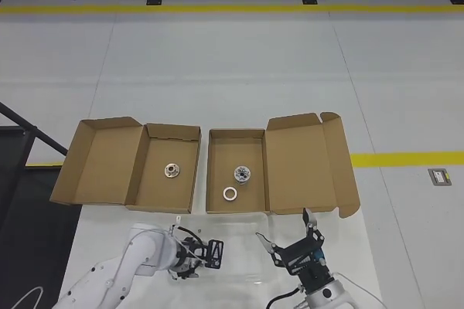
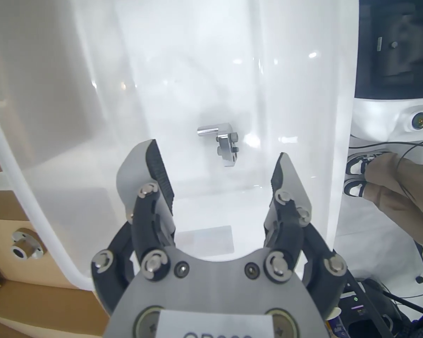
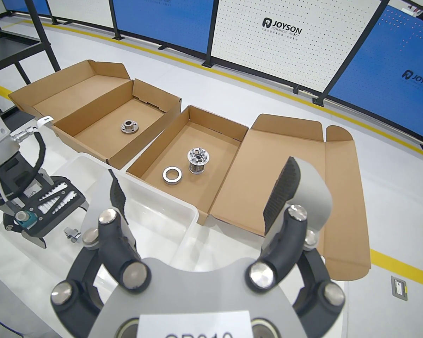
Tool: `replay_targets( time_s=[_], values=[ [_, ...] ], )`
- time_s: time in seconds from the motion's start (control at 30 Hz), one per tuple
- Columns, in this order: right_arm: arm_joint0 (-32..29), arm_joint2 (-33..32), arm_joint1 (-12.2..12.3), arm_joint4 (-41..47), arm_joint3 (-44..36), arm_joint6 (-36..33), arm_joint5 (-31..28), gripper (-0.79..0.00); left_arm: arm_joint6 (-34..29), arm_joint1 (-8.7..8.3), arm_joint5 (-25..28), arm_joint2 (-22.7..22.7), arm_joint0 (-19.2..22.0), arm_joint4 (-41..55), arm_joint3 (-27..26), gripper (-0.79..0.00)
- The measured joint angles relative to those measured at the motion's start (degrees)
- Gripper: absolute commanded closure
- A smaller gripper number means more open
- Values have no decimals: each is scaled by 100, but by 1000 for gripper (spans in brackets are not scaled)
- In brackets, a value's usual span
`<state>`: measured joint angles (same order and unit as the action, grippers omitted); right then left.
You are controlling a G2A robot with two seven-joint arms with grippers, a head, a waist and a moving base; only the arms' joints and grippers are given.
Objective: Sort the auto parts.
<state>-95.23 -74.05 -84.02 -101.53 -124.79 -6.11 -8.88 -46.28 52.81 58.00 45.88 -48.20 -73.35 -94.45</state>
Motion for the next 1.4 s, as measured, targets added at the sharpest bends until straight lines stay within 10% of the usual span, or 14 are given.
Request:
replay_targets(
  time_s=[0.47, 1.27, 1.4],
  values=[
    [0, 0, 0, 0, 0, 0, 0, -785, -572, 116, -572, -299, 169, 373, 320, -354],
    [0, 0, 0, 0, 0, 0, 0, -785, -857, 197, -857, -701, 414, 753, 762, -283],
    [0, 0, 0, 0, 0, 0, 0, -785, -847, 230, -848, -751, 475, 815, 863, -25]
  ],
)
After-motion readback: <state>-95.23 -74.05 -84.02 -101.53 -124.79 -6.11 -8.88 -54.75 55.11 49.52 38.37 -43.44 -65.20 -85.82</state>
